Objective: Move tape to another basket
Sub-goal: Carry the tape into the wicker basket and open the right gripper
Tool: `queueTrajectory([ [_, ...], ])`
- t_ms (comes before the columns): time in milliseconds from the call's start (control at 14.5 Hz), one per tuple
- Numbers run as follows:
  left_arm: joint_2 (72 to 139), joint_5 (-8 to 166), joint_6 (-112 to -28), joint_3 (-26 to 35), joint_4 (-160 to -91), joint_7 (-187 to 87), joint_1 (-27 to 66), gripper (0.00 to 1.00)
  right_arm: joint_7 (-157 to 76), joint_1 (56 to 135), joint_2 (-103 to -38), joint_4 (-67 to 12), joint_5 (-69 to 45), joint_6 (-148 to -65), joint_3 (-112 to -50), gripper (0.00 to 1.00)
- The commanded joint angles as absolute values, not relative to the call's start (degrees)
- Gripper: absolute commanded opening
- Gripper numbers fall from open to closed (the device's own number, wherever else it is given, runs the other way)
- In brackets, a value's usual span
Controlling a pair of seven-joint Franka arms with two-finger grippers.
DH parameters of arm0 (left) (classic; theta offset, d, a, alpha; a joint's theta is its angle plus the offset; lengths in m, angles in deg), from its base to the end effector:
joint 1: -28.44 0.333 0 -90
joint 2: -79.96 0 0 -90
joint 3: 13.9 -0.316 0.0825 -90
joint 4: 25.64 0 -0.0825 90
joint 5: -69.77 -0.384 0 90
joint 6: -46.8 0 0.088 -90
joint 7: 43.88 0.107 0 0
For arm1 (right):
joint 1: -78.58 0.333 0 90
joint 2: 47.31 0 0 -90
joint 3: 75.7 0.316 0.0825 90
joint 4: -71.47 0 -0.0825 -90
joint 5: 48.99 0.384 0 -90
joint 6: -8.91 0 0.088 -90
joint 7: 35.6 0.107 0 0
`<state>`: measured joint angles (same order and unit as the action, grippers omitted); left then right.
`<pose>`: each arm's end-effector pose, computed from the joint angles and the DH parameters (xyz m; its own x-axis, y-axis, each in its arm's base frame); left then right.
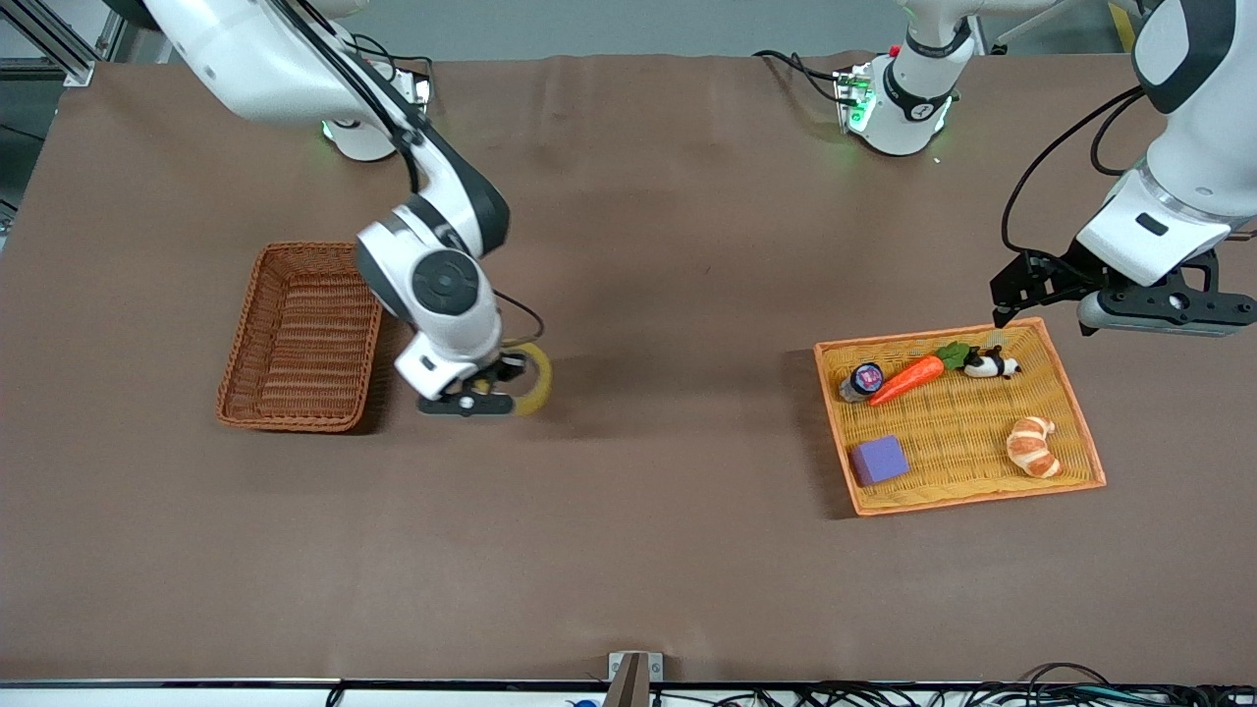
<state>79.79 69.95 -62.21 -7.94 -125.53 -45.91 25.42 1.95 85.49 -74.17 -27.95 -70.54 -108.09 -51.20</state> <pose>0.5710 -0.0905 0.5743 0.9798 -0.1180 0.1612 -0.1209 -0.9926 0.0085 0.5749 0.2982 0.3205 0.9985 0.0519 -0.0170 0.0541 -0.9840 0.1699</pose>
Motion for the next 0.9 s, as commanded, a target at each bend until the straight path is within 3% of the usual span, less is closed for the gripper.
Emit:
queueTrajectory([
  [0,79.08,71.18,-61.31,-8.45,-125.84,-45.1,24.84,1.0,-10.58,82.45,-64.56,-37.06,-68.34,-108.52,-55.72,0.0],
  [276,78.81,71.62,-61.21,-11.44,-126.28,-44.67,23.95,1.0,-30.21,82.8,-58.39,-38.31,-62.17,-104.13,-66.36,0.0],
  [552,79.08,71.53,-60.95,-11.53,-125.92,-45.54,24.48,1.0,-48.67,82.89,-57.94,-39.7,-58.58,-105.0,-75.86,0.01],
  [690,78.99,71.44,-60.86,-11.35,-125.66,-45.81,24.48,1.0,-53.25,82.71,-56.55,-43.73,-58.48,-108.23,-79.11,0.01],
  [828,78.9,71.35,-60.86,-11.26,-125.57,-45.9,24.48,1.0,-55.64,82.71,-53.82,-52.68,-58.48,-117.69,-81.93,0.01],
])
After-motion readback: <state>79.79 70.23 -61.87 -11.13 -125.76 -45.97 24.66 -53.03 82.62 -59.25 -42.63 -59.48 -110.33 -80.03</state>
